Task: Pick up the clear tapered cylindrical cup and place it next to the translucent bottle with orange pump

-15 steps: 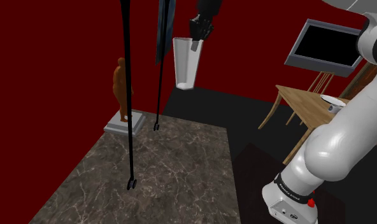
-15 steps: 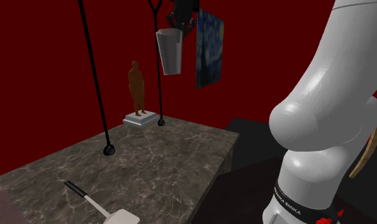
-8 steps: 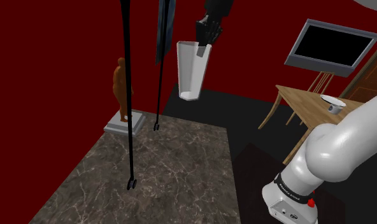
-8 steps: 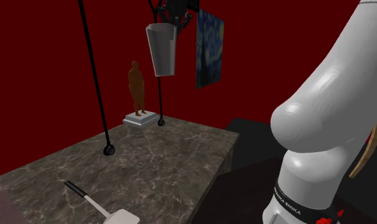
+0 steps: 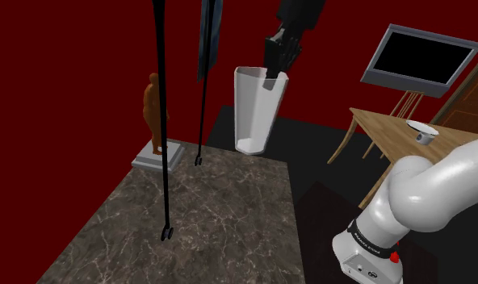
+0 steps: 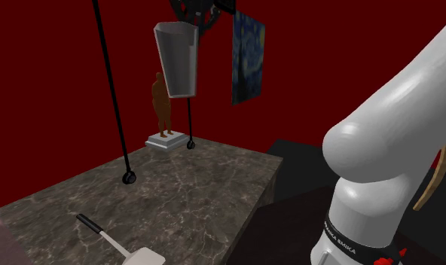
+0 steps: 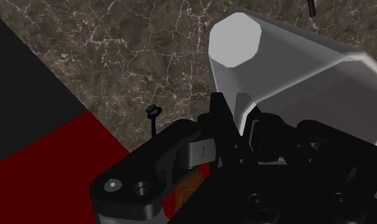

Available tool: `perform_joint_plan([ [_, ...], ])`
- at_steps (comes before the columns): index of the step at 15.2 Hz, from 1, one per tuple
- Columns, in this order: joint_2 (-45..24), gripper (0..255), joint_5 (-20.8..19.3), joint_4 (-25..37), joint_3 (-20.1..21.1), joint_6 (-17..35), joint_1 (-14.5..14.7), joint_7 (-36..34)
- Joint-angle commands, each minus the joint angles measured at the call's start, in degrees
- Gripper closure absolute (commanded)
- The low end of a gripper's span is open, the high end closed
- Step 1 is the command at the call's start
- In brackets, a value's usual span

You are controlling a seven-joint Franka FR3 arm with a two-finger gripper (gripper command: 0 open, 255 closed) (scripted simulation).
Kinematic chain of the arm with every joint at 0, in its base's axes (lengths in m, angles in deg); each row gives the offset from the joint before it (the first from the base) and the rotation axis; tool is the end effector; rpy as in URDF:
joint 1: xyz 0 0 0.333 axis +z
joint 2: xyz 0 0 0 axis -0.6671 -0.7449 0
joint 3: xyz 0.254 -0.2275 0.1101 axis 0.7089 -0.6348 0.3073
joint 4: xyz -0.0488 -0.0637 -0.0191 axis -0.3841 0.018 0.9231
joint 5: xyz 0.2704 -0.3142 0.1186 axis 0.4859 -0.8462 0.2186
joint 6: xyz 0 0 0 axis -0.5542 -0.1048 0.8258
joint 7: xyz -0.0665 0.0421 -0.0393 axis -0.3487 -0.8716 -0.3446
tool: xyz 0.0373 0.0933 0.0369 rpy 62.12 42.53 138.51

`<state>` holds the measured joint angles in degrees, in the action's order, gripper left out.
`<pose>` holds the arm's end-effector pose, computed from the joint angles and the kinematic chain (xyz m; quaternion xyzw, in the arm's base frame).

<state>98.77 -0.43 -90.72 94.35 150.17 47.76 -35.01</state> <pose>0.3672 0.2379 0.7189 -0.9963 -0.0548 -0.0347 0.0562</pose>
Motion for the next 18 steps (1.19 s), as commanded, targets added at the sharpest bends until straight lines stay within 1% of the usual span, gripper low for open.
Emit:
perform_joint_plan([
  [1, 1.72, 255, 0.98, -0.79, 1.61, -0.41, 0.92, -2.45],
  [9, 8.27, 255, 5.34, -3.54, 7.75, -2.01, 4.51, -11.50],
  [18, 11.65, 255, 10.25, -1.80, 16.39, -3.62, 7.50, -23.01],
])
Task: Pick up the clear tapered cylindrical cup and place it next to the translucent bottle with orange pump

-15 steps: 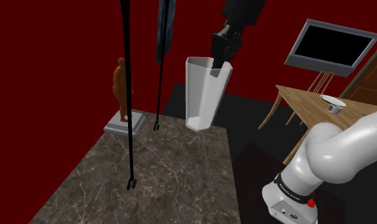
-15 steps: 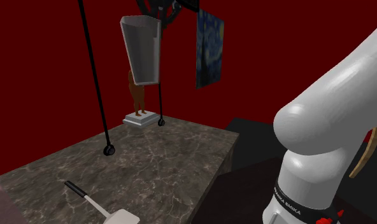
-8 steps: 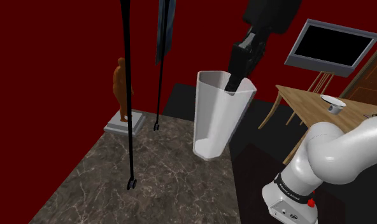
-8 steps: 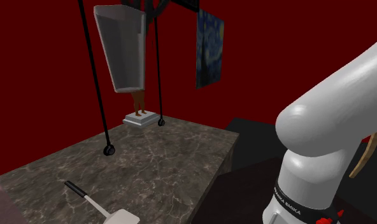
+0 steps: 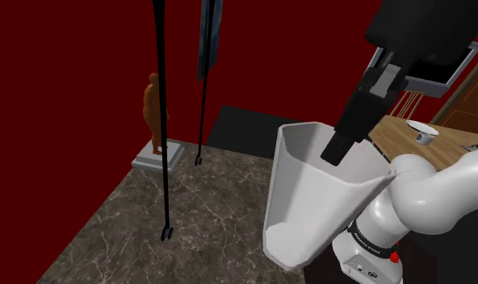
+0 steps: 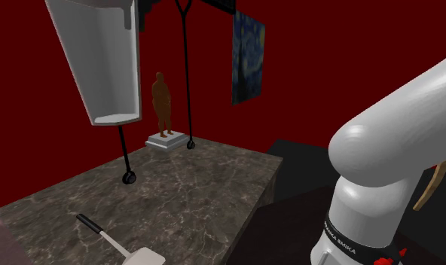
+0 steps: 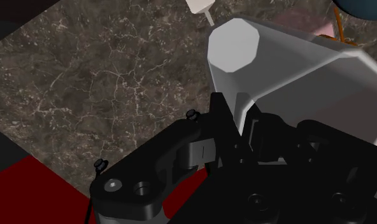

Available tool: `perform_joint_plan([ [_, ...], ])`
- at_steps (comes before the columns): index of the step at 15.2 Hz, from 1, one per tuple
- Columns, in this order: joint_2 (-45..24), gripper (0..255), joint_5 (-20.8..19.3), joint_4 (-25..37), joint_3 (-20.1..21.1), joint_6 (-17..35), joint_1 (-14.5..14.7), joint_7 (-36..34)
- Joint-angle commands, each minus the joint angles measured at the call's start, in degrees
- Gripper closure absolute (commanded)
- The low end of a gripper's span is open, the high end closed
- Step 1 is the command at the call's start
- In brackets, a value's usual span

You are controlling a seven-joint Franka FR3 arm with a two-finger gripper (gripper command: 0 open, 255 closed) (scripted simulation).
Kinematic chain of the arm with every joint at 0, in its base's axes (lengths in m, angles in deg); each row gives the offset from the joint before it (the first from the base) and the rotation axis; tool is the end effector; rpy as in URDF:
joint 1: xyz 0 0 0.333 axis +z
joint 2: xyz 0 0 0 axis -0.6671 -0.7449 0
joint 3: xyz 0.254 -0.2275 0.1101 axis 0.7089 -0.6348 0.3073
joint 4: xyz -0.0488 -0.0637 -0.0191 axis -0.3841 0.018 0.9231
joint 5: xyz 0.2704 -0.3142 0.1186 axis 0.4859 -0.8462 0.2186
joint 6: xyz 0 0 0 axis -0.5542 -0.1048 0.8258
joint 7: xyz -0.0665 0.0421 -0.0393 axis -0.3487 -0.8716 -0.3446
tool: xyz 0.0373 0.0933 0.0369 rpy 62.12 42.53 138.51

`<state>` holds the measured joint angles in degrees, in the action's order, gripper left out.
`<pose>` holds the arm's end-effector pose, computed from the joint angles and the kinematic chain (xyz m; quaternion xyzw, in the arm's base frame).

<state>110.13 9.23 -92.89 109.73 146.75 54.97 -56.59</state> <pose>0.1587 0.3846 0.7192 -0.9963 -0.0550 -0.0351 0.0559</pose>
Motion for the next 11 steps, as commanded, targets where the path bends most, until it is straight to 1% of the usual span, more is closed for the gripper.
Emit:
perform_joint_plan([
  [1, 0.40, 255, 1.08, 0.89, 2.11, -0.35, 0.49, -2.79],
  [5, 0.27, 255, 2.89, 3.52, 6.84, -0.77, 0.90, -8.34],
  [8, -0.38, 255, 3.99, 6.16, 10.83, -0.99, 0.67, -12.64],
  [10, -1.08, 255, 4.55, 8.25, 13.76, -1.09, 0.23, -15.58],
  [11, -1.78, 255, 4.90, 10.12, 16.32, -1.15, -0.35, -17.99],
])
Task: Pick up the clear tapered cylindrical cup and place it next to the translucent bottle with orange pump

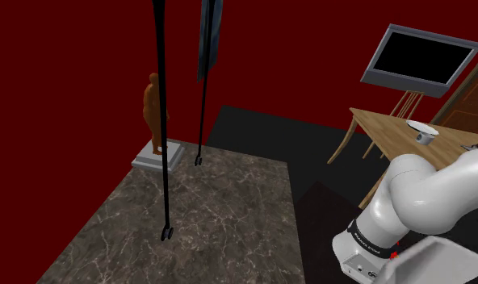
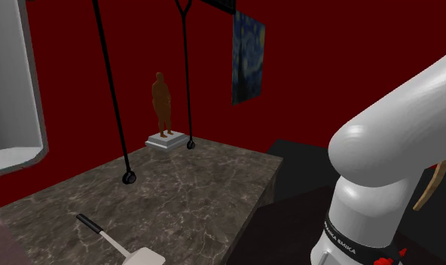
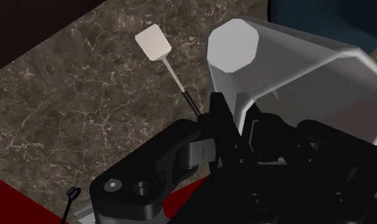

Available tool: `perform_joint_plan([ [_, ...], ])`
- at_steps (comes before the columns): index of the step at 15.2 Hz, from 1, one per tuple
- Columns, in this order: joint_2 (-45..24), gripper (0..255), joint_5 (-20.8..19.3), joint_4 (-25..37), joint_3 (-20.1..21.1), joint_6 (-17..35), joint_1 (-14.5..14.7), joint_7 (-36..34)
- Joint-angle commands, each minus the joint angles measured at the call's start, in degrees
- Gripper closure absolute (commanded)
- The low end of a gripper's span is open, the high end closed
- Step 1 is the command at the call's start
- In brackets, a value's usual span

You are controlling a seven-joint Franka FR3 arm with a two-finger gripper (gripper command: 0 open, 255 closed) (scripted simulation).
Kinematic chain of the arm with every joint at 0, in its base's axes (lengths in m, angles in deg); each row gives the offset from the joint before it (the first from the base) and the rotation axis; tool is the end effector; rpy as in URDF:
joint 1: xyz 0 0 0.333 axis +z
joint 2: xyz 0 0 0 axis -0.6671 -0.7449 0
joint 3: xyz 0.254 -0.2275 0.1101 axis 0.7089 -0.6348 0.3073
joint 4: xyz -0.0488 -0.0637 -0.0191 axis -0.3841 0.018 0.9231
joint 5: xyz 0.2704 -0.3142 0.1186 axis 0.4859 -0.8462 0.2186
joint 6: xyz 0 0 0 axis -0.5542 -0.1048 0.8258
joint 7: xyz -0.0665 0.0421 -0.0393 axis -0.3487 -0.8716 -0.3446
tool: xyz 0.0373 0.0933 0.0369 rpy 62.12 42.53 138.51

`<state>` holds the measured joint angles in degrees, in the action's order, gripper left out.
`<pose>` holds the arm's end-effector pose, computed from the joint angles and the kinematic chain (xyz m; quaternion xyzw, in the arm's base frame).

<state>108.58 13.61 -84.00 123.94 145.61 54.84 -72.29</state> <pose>0.0310 0.4761 0.7226 -0.9963 -0.0555 -0.0353 0.0561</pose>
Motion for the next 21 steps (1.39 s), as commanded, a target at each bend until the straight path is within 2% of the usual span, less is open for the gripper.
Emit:
perform_joint_plan([
  [1, 0.20, 255, 0.79, 0.19, 2.11, 0.64, -0.02, -2.06],
  [21, 5.56, 255, 5.59, -17.57, 4.94, 13.68, 3.21, 0.95],
])
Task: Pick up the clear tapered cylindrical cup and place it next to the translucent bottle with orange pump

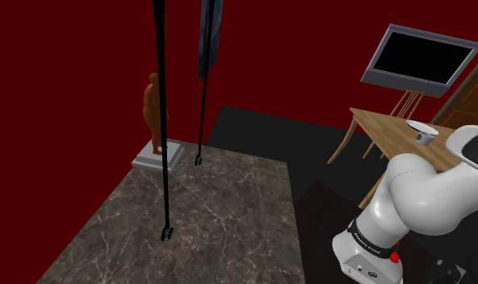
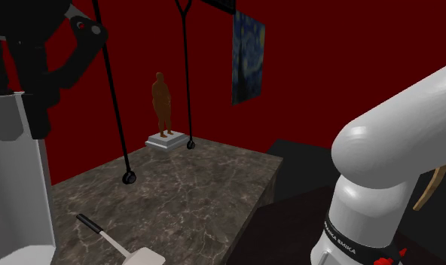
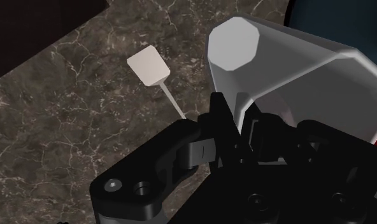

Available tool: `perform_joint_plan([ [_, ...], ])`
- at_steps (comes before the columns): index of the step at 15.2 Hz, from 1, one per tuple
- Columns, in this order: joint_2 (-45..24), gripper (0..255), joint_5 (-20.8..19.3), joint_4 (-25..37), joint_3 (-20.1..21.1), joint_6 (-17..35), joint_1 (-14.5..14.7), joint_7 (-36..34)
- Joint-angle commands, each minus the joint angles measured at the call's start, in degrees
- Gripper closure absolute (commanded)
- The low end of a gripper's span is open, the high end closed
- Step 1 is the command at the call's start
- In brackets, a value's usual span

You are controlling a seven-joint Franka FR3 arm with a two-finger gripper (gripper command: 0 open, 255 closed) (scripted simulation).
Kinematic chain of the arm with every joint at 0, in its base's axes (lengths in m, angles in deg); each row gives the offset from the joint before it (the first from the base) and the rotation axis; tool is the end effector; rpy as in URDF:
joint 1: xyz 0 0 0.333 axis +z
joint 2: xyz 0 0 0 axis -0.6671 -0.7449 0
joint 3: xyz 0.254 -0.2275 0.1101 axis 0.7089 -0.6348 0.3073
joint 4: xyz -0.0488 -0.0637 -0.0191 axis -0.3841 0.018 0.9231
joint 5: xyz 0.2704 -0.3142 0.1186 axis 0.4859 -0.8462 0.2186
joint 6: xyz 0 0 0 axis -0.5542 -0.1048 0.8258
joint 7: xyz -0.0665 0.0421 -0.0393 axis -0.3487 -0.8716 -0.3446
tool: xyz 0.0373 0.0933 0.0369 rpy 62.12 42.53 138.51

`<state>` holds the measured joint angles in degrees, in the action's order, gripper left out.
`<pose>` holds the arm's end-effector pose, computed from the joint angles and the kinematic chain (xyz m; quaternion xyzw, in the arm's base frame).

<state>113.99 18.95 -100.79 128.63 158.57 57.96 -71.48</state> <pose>0.0114 0.4841 0.6043 -0.9964 -0.0545 -0.0346 0.0558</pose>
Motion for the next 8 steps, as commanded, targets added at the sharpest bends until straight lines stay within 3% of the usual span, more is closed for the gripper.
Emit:
perform_joint_plan([
  [1, 0.29, 255, 0.51, -1.54, 0.52, 1.39, 0.19, 0.26],
  [8, 0.93, 255, 2.35, -6.51, 2.75, 6.09, 0.69, 1.01],
])
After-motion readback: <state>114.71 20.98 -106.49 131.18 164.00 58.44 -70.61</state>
